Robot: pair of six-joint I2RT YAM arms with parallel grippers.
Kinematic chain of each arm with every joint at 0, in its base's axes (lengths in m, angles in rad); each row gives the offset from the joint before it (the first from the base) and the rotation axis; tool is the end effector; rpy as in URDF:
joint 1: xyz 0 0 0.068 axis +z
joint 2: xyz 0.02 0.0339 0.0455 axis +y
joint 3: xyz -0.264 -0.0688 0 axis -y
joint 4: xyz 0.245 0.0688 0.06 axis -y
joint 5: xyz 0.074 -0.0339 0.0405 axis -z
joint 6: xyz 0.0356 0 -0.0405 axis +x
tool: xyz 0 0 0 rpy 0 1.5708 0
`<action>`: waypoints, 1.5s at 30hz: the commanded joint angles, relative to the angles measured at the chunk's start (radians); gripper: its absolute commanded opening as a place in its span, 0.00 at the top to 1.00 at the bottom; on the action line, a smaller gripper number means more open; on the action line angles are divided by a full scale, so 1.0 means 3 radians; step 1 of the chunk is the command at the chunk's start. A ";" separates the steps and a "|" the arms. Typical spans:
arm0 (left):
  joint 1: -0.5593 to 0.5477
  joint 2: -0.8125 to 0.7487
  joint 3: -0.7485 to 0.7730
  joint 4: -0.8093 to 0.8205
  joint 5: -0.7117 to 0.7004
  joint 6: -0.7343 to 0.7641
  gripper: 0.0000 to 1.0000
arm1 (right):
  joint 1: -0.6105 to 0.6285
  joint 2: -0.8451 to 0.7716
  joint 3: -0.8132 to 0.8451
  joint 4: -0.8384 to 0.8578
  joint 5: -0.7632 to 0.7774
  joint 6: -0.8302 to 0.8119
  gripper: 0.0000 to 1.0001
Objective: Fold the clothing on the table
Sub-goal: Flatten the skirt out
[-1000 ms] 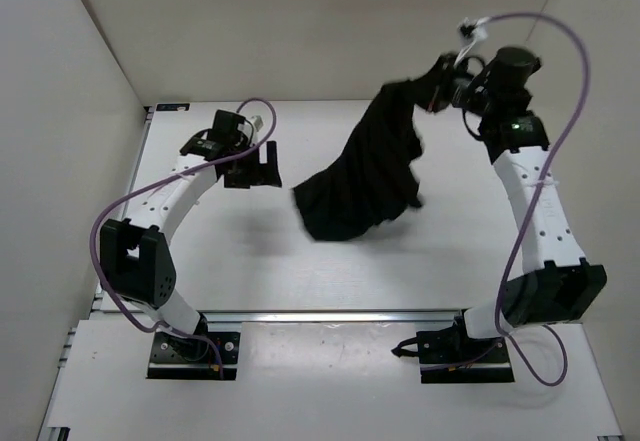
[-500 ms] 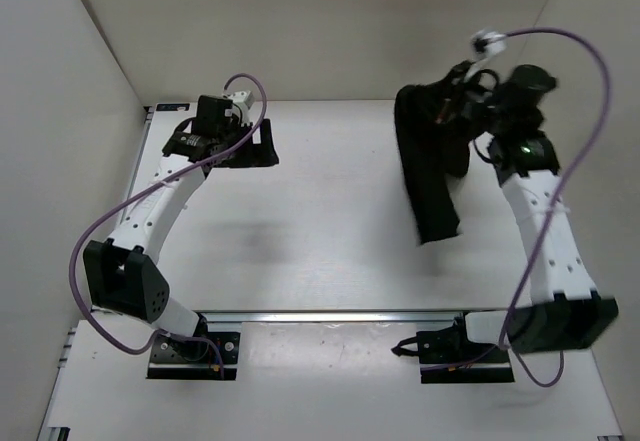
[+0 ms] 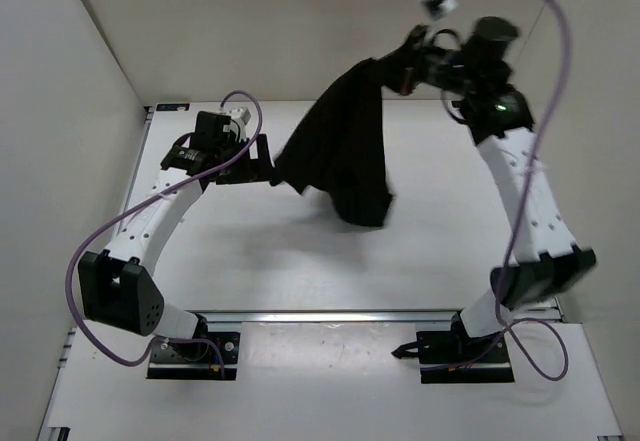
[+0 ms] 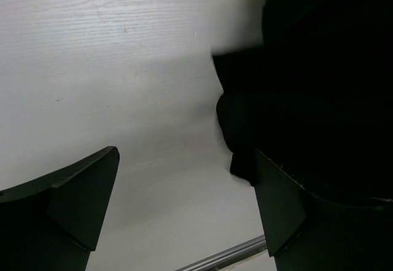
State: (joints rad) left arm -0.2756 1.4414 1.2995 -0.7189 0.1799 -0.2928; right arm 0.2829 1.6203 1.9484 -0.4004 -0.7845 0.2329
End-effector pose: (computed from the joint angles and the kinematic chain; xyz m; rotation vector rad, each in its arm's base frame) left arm 0.2947 -0.0900 0.3174 0.0613 2.4689 -0.4702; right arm 0.3239 0.1203 0.5058 -0.6597 1.5943 1.0261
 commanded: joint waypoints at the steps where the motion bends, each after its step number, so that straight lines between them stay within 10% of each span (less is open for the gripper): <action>1: 0.0019 -0.0274 -0.0001 0.0090 0.0029 -0.0057 0.02 | -0.0425 -0.0731 -0.0197 0.0934 -0.0555 0.0562 1.00; 6: 0.0009 -0.0285 -0.0021 0.0116 -0.0001 -0.0057 0.02 | -0.1167 -0.1142 -0.1640 0.1340 -0.0449 0.0651 1.00; 18: -0.0109 -0.0091 -0.0174 0.0182 -0.0037 -0.0047 0.01 | -0.0963 -0.1131 -0.3973 0.0752 0.0610 0.0108 1.00; 29: -0.0482 0.0390 -0.0047 0.0346 0.0188 -0.0093 0.01 | -0.1510 -0.1136 -0.3953 0.0619 0.0846 0.0262 1.00; 45: -0.0539 0.1137 -0.0103 0.1107 0.0412 -0.0133 0.12 | -0.1183 -0.1137 -0.4020 0.0445 0.0892 0.0170 1.00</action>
State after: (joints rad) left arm -0.4416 1.7927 1.2591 -0.4812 0.2344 -0.3252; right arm -0.0723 1.3041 0.7376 -0.2905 -0.5011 0.2844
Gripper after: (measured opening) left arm 0.894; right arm 0.009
